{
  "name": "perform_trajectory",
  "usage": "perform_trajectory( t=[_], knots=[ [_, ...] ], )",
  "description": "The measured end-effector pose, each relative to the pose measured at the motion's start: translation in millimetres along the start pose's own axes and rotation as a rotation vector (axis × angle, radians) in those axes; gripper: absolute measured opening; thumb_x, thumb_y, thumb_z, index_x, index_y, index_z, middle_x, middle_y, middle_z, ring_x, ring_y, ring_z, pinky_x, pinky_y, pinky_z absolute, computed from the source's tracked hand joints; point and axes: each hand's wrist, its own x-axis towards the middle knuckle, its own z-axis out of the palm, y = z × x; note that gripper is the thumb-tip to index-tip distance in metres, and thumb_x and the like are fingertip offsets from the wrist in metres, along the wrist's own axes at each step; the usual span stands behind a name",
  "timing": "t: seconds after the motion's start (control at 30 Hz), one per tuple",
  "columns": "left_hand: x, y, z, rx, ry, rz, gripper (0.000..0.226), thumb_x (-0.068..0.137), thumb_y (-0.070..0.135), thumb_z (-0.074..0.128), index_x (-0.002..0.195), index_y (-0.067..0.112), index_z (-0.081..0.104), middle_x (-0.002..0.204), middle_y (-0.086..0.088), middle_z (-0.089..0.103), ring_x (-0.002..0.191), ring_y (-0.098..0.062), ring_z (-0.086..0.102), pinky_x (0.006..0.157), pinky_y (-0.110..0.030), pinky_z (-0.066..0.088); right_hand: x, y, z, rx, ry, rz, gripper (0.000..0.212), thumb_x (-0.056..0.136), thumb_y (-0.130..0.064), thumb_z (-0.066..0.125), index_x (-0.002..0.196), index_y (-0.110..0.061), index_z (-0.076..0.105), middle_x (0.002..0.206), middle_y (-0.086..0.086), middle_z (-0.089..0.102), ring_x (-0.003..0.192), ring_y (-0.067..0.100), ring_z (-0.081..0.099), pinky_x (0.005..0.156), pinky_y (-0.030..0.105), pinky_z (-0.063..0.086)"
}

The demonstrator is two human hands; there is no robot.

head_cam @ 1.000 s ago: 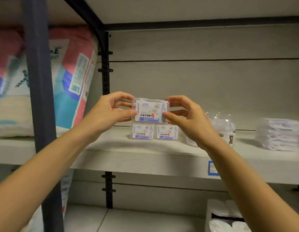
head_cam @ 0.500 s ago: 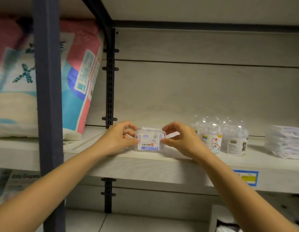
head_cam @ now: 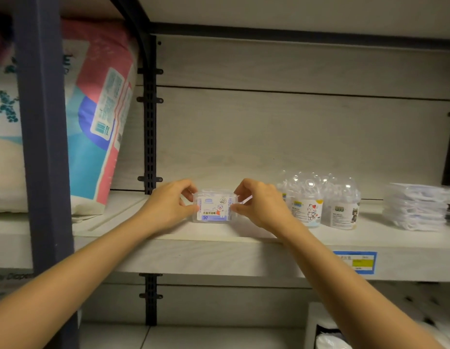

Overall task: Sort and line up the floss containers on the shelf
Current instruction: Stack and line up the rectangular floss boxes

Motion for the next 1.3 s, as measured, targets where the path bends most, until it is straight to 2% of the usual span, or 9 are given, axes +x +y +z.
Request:
perform_trajectory(
  t=[0.13,0.27,0.4,0.57,0.77,0.93,1.07,1.2,1.3],
  knots=[
    [-6.6,7.9,-4.7,0.138,0.124,0.01,0.037,0.081,0.03,0.066,0.116,0.023,0.056,0.111,0.009,0.056,0.083,-0.013,0.057,0.076,-0.03,0.047,-14.5,1.5,-11.9,0.035,0.033,-0.04,0.034,0.084,-0.028,0.065,0.116,-0.02,0.057,0.112,-0.004,0.064,0.098,0.014,0.061,0.085,0.035,0.051],
    [-21.0,42.4,-5.4,-0.157,0.304,0.114,0.011,0.083,0.011,0.063,0.09,0.02,0.062,0.076,0.003,0.062,0.061,-0.013,0.052,0.057,-0.012,0.04,-48.6,14.8,-44.4,0.233,0.167,-0.046,0.015,0.085,-0.014,0.06,0.082,-0.024,0.048,0.063,-0.01,0.052,0.059,0.007,0.047,0.064,0.027,0.043],
    [-31.6,93.7,20.9,-0.632,0.023,0.036,0.013,0.086,0.009,0.058,0.081,0.017,0.067,0.057,-0.002,0.06,0.047,-0.008,0.044,0.041,-0.009,0.033,-87.7,43.2,-78.5,0.386,0.086,0.023,0.032,0.08,-0.004,0.058,0.062,-0.018,0.036,0.058,0.005,0.04,0.056,0.01,0.035,0.06,0.025,0.035],
    [-30.3,159.9,70.5,-0.766,-0.12,0.031,0.015,0.087,0.013,0.056,0.08,0.017,0.069,0.055,0.002,0.058,0.055,-0.02,0.039,0.045,-0.019,0.033,-118.4,104.6,-125.2,0.484,0.058,0.105,0.033,0.082,-0.008,0.061,0.061,-0.017,0.037,0.063,0.007,0.043,0.06,0.011,0.041,0.064,0.026,0.039],
    [-17.5,248.8,126.4,-0.845,-0.217,-0.001,0.021,0.087,0.01,0.057,0.075,0.019,0.071,0.063,0.0,0.065,0.052,-0.008,0.051,0.049,-0.018,0.046,-123.8,200.0,-193.8,0.477,0.042,0.162,0.029,0.085,-0.012,0.062,0.064,-0.017,0.043,0.053,-0.009,0.047,0.05,0.005,0.045,0.057,0.02,0.04],
    [21.2,311.8,162.6,-0.886,-0.16,-0.105,0.013,0.089,0.011,0.056,0.097,0.009,0.066,0.085,-0.005,0.066,0.068,-0.012,0.058,0.062,-0.021,0.054,-88.9,259.4,-244.8,0.536,0.187,0.244,0.003,0.09,-0.018,0.056,0.091,-0.018,0.054,0.095,0.002,0.061,0.081,0.013,0.063,0.078,0.028,0.055],
    [60.7,328.1,195.9,-0.826,-0.142,-0.213,0.01,0.092,0.024,0.053,0.088,0.019,0.06,0.095,0.0,0.059,0.079,-0.013,0.057,0.083,-0.031,0.052,-53.4,286.1,-248.6,0.218,0.087,0.274,0.042,0.095,-0.032,0.045,0.13,-0.009,0.048,0.13,0.011,0.055,0.116,0.027,0.055,0.101,0.044,0.044],
    [78.1,325.9,216.6,-0.568,-0.193,-0.298,0.048,0.083,0.054,0.049,0.111,0.017,0.06,0.118,-0.005,0.06,0.108,-0.026,0.056,0.102,-0.041,0.043,-39.5,289.2,-241.9,-0.007,-0.101,0.328,0.052,0.096,-0.039,0.035,0.111,0.004,0.057,0.116,0.023,0.061,0.103,0.037,0.061,0.093,0.048,0.048],
    [79.3,325.9,221.6,-0.597,-0.255,-0.364,0.06,0.083,0.059,0.046,0.121,0.014,0.055,0.12,-0.001,0.057,0.11,-0.024,0.054,0.103,-0.038,0.041,-39.7,291.4,-237.0,0.01,-0.199,0.34,0.056,0.097,-0.04,0.031,0.105,0.008,0.06,0.106,0.023,0.066,0.094,0.037,0.066,0.088,0.046,0.053]
  ],
)
